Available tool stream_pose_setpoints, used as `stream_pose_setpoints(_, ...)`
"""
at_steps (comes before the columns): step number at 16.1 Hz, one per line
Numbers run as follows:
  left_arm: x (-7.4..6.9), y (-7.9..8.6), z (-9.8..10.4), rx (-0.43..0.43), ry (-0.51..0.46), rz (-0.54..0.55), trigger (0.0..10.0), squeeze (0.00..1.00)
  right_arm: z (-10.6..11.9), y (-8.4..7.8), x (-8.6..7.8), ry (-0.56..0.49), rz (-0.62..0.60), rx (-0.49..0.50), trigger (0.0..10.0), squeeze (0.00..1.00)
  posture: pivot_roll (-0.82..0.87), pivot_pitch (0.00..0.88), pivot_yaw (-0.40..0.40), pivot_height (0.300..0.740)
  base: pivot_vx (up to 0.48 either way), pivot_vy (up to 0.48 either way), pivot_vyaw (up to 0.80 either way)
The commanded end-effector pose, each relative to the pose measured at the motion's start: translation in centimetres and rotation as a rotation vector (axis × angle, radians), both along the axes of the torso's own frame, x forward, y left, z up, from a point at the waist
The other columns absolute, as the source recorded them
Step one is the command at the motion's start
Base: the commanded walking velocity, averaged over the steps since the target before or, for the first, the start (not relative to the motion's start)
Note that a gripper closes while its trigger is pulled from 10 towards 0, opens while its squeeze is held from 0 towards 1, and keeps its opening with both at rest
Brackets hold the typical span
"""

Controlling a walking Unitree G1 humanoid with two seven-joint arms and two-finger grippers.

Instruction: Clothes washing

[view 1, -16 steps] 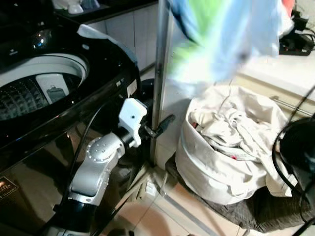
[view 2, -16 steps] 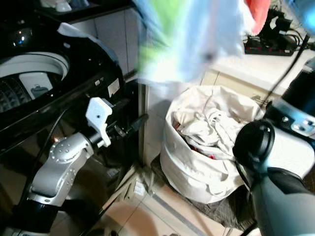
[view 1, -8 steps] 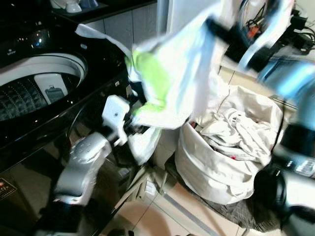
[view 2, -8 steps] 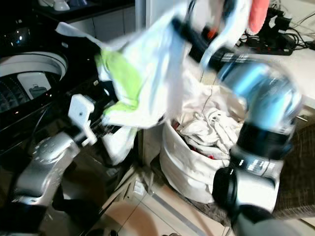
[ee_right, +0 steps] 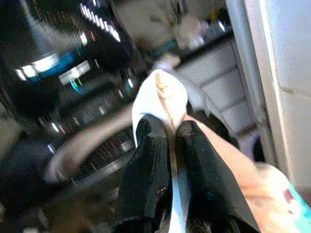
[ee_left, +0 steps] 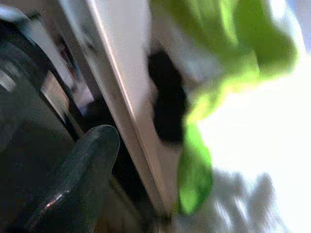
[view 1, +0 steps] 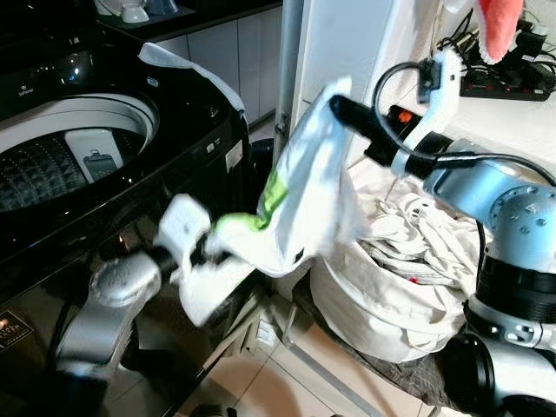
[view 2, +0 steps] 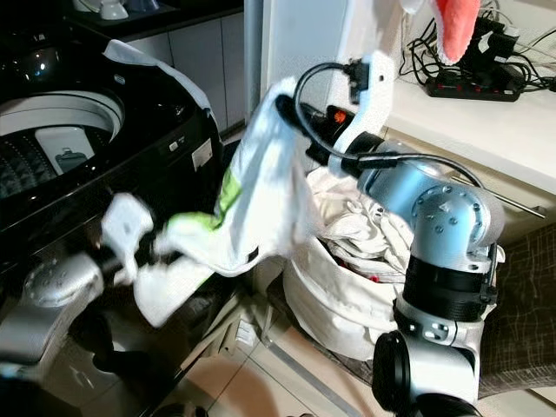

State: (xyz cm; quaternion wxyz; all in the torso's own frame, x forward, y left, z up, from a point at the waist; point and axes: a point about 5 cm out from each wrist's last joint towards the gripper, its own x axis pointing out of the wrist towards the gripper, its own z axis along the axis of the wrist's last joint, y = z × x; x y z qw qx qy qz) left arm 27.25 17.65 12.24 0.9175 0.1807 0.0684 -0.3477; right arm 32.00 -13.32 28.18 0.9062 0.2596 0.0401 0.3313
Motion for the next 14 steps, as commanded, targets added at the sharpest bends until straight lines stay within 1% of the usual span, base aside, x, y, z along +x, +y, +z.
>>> stream_pose_setpoints(1,-0.2,0.2,-0.8,0.053,0.026,0.005,10.0,0.0,3.0,-1.1,-0.2,-0.095,-0.013,0.109,0.0,0.0,0.0,0.0,-0.057,0.74,0.0,0.0,0.0)
stream_pose_setpoints(2,-0.3,0.6,-1.2,0.047,0.034,0.038,10.0,0.0,4.1,-1.7,-0.3,-0.138,-0.007,0.128,0.0,0.0,0.0,0.0,-0.056,0.74,0.0,0.0,0.0)
stream_pose_setpoints(3,-0.3,0.7,-1.3,0.046,0.028,0.04,10.0,0.0,4.2,-1.9,-0.4,-0.152,-0.005,0.105,0.0,0.0,0.0,0.0,-0.056,0.74,0.0,0.0,0.0)
stream_pose_setpoints(4,0.0,0.9,-1.0,0.013,0.012,0.075,10.0,0.0,3.1,-1.8,-0.3,-0.132,-0.007,0.037,0.0,0.0,0.0,0.0,-0.058,0.74,0.0,0.0,0.0)
stream_pose_setpoints(5,0.2,1.2,-0.8,0.005,0.0,0.092,10.0,0.0,2.3,-1.5,-0.3,-0.113,-0.005,0.019,0.0,0.0,0.0,0.0,-0.061,0.74,0.0,0.0,0.0)
stream_pose_setpoints(7,0.1,1.6,-0.6,0.003,-0.004,0.105,10.0,0.0,2.1,-1.0,-0.4,-0.1,0.007,0.022,0.0,0.0,0.0,0.0,-0.059,0.74,0.0,0.0,0.0)
stream_pose_setpoints(8,0.0,1.8,-0.6,0.02,-0.016,0.094,10.0,0.0,2.1,-0.9,-0.4,-0.1,0.017,0.019,0.0,0.0,0.0,0.0,-0.059,0.74,0.0,0.0,0.0)
stream_pose_setpoints(9,0.2,1.5,0.1,-0.039,-0.052,0.092,10.0,0.0,1.9,-0.8,-0.4,-0.098,0.032,0.012,0.0,0.0,0.0,0.0,-0.061,0.74,0.0,0.0,0.0)
stream_pose_setpoints(10,0.4,1.0,1.1,-0.125,-0.089,0.093,10.0,0.0,1.4,-0.5,-0.5,-0.092,0.048,0.003,0.0,0.0,0.0,0.0,-0.061,0.74,0.0,0.0,0.0)
stream_pose_setpoints(11,0.6,0.4,1.8,-0.19,-0.111,0.092,10.0,0.0,0.6,0.1,-0.5,-0.075,0.066,-0.006,0.0,0.0,0.0,0.0,-0.061,0.74,0.0,0.0,0.0)
stream_pose_setpoints(12,0.9,-0.5,3.0,-0.285,-0.139,0.084,10.0,0.0,-1.5,1.6,-0.8,-0.026,0.11,-0.04,0.0,0.0,0.0,0.0,-0.059,0.74,0.0,0.0,0.0)
stream_pose_setpoints(13,0.8,-1.3,3.4,-0.309,-0.162,0.047,10.0,0.0,-3.3,3.0,-1.2,0.014,0.148,-0.067,0.0,0.0,0.0,0.0,-0.059,0.74,0.0,0.0,0.0)
stream_pose_setpoints(14,0.8,-1.6,3.4,-0.314,-0.167,0.032,10.0,0.0,-5.0,3.9,-1.5,0.042,0.177,-0.104,0.0,0.0,-0.01,0.0,-0.059,0.74,0.0,0.0,0.0)
